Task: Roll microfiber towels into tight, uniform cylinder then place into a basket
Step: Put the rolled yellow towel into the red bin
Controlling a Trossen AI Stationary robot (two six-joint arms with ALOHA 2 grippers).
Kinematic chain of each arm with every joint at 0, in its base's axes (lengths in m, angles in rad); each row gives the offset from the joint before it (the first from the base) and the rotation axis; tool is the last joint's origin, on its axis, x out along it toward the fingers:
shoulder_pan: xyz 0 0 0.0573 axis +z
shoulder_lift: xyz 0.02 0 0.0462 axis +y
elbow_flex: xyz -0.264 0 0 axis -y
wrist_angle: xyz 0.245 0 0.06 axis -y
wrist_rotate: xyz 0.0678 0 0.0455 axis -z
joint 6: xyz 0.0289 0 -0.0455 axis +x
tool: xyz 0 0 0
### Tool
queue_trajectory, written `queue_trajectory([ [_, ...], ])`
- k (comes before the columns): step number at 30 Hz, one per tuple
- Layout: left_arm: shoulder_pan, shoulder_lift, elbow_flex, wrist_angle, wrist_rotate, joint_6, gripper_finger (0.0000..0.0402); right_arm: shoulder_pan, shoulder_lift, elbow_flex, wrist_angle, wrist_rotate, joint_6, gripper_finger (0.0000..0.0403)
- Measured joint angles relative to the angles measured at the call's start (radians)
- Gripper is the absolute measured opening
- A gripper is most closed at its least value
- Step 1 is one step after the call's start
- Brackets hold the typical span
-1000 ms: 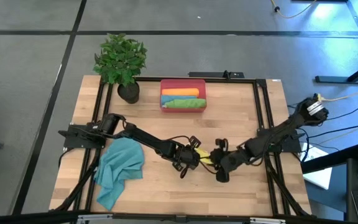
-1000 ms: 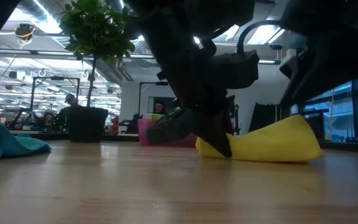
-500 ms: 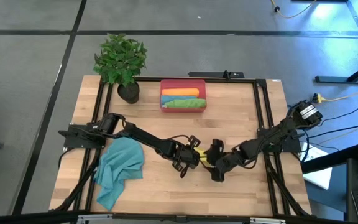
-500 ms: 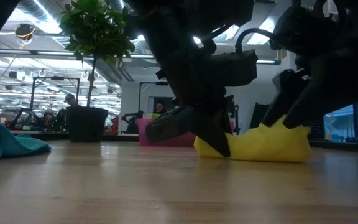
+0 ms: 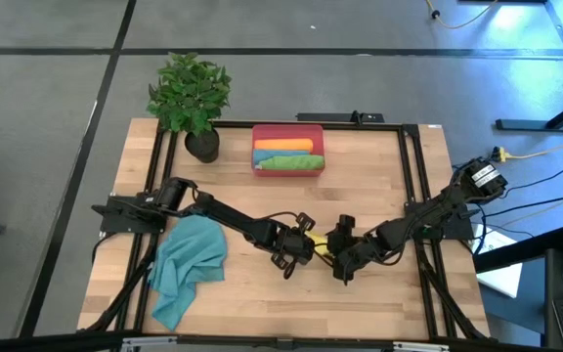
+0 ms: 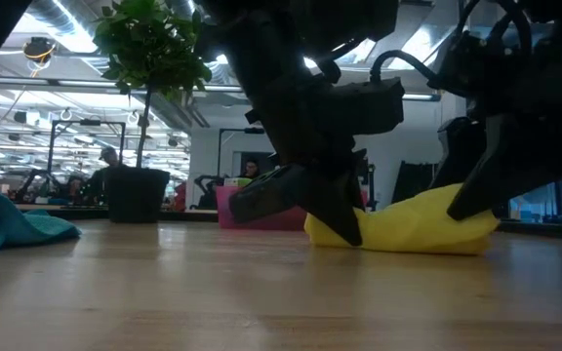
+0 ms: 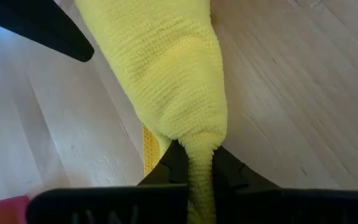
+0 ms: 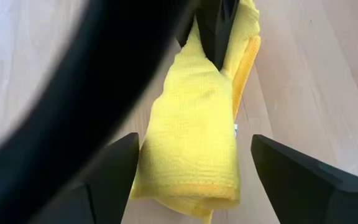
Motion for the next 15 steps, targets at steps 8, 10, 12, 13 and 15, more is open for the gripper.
queue_trajectory([
  [8,0.01,-0.001,0.001,-0.004,0.006,-0.03,0.0013,0.013,0.058,0.0,0.045,-0.013,-0.03,0.031],
  [10,0.014,-0.002,0.001,-0.006,0.019,-0.041,0.0013,0.025,0.101,0.0,0.063,-0.014,-0.059,0.031],
  [12,0.018,-0.002,0.002,-0.008,0.035,-0.053,0.0014,0.037,0.136,0.003,0.072,0.018,-0.068,0.0309],
  [13,0.019,-0.003,0.002,-0.009,0.039,-0.055,0.0014,0.043,0.15,0.004,0.067,0.032,-0.06,0.0306],
  [15,0.022,-0.003,0.002,-0.01,0.045,-0.058,0.0014,0.054,0.169,0.006,0.058,0.071,-0.044,0.0295],
])
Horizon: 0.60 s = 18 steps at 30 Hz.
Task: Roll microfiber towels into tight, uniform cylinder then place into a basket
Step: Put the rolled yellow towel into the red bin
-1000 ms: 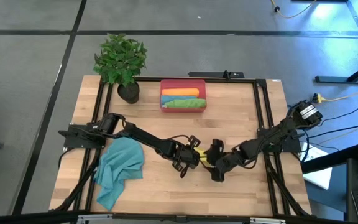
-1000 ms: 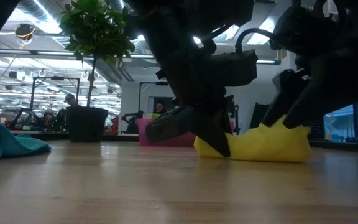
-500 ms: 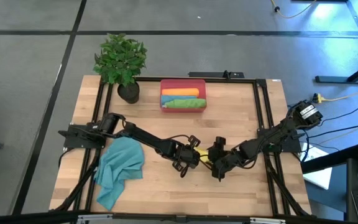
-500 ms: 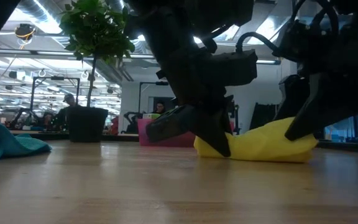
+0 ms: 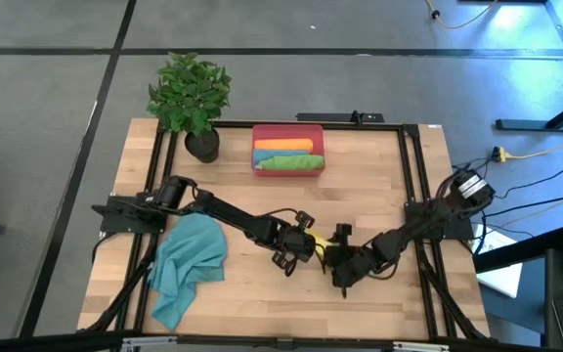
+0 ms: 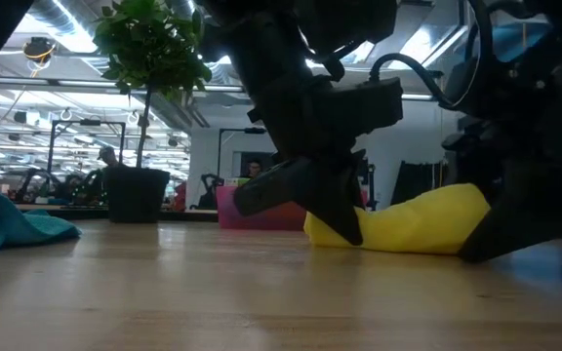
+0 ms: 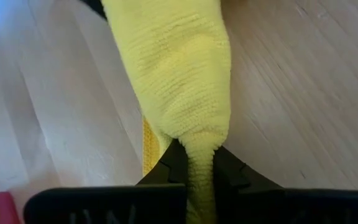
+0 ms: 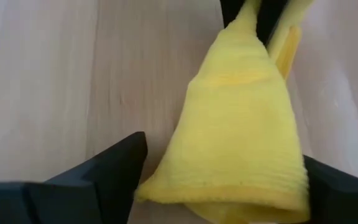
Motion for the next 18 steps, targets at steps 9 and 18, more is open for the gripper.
queue_trajectory([
  [9,0.002,0.0,0.001,-0.011,0.015,-0.024,0.0015,0.031,0.005,-0.002,-0.011,0.051,0.016,0.0152],
  [18,0.006,-0.05,-0.003,-0.056,0.016,-0.031,0.0016,0.024,-0.007,0.031,-0.086,0.102,-0.015,0.0031],
])
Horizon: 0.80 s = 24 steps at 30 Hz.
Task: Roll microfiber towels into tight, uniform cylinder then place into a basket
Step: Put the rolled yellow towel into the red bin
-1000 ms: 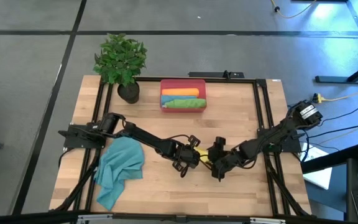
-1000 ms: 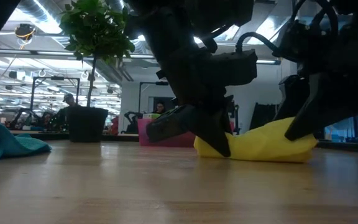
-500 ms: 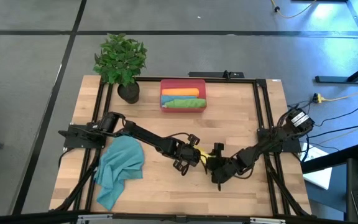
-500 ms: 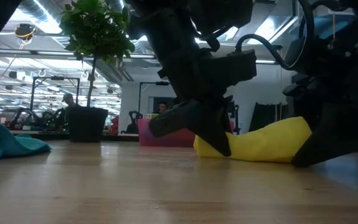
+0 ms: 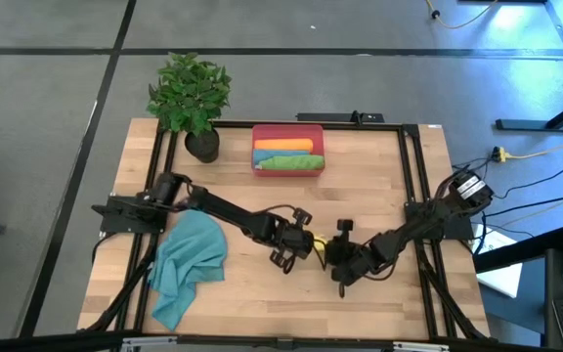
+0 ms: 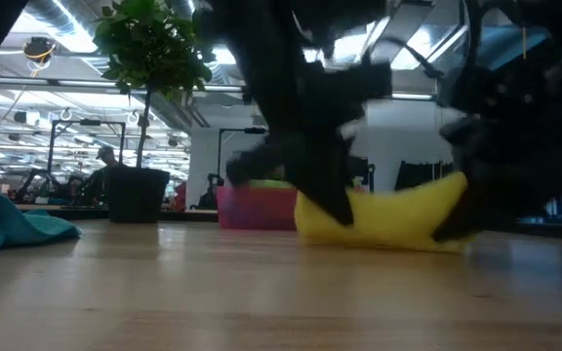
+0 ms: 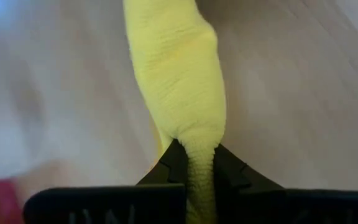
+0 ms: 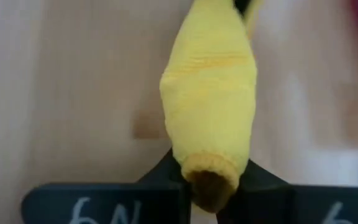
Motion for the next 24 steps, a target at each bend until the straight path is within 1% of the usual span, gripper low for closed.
queue_trajectory([
  [3,0.014,-0.067,-0.001,-0.042,-0.029,0.009,0.0016,-0.027,-0.049,0.049,-0.1,0.065,-0.058,0.0036],
  [7,0.047,-0.151,-0.001,-0.095,-0.112,0.035,0.0016,-0.107,-0.149,0.101,-0.22,0.125,-0.159,0.0033],
  [9,0.073,-0.196,0.0,-0.126,-0.149,0.047,0.0016,-0.167,-0.213,0.113,-0.248,0.126,-0.23,0.0033],
  [11,0.102,-0.236,0.0,-0.14,-0.177,0.07,0.0016,-0.24,-0.286,0.113,-0.26,0.106,-0.3,0.0033],
  [14,0.152,-0.285,0.002,-0.145,-0.198,0.103,0.0016,-0.362,-0.379,0.112,-0.233,0.044,-0.432,0.0033],
  [17,0.215,-0.323,0.002,-0.149,-0.21,0.157,0.0016,-0.505,-0.435,0.112,-0.14,-0.053,-0.585,0.0033],
  [21,0.32,-0.325,0.002,-0.154,-0.216,0.214,0.0016,-0.703,-0.421,0.11,-0.014,-0.219,-0.746,0.0033],
  [24,0.406,-0.318,0.005,-0.148,-0.171,0.242,0.0016,-0.834,-0.381,0.111,0.058,-0.321,-0.816,0.0033],
])
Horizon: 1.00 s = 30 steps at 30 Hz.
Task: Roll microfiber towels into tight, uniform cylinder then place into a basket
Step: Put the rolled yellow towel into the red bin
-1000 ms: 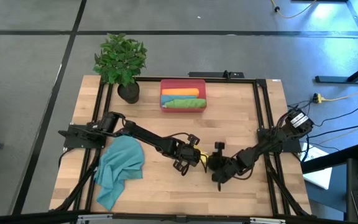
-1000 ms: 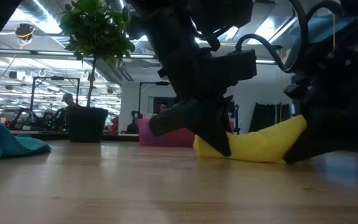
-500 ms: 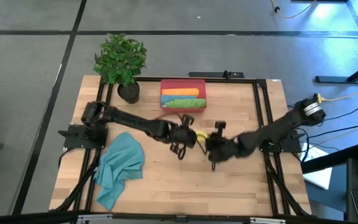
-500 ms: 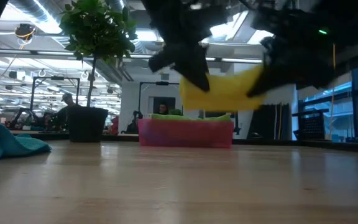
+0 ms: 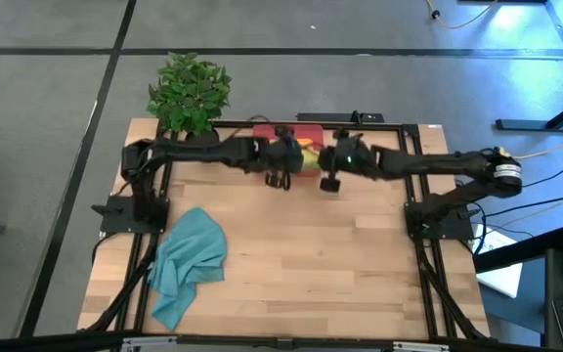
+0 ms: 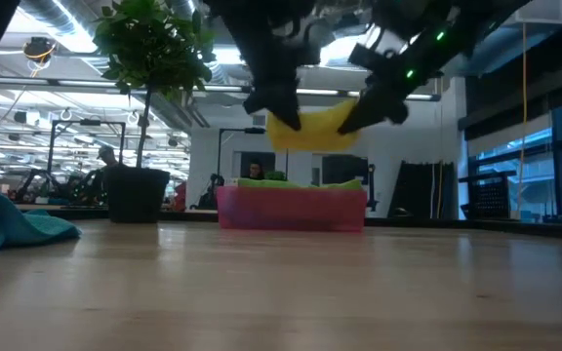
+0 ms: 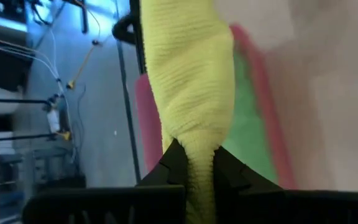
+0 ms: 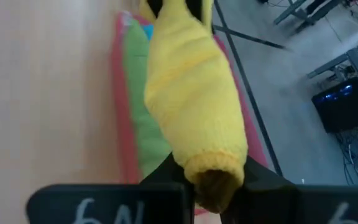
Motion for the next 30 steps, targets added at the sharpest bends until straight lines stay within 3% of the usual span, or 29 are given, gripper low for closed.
queue_trajectory([
  [6,0.139,0.006,-0.001,0.019,0.078,0.036,0.0016,-0.185,0.119,0.003,0.171,-0.201,-0.091,0.0033],
  [13,0.25,0.038,-0.005,0.043,0.21,0.058,0.0016,-0.284,0.261,0.006,0.293,-0.299,-0.154,0.0033],
  [23,0.34,0.118,-0.003,0.105,0.236,0.111,0.0016,-0.346,0.413,0.109,0.319,-0.311,-0.228,0.0038],
  [30,0.386,0.16,-0.003,0.12,0.238,0.113,0.0016,-0.374,0.527,0.24,0.224,-0.312,-0.23,0.0039],
])
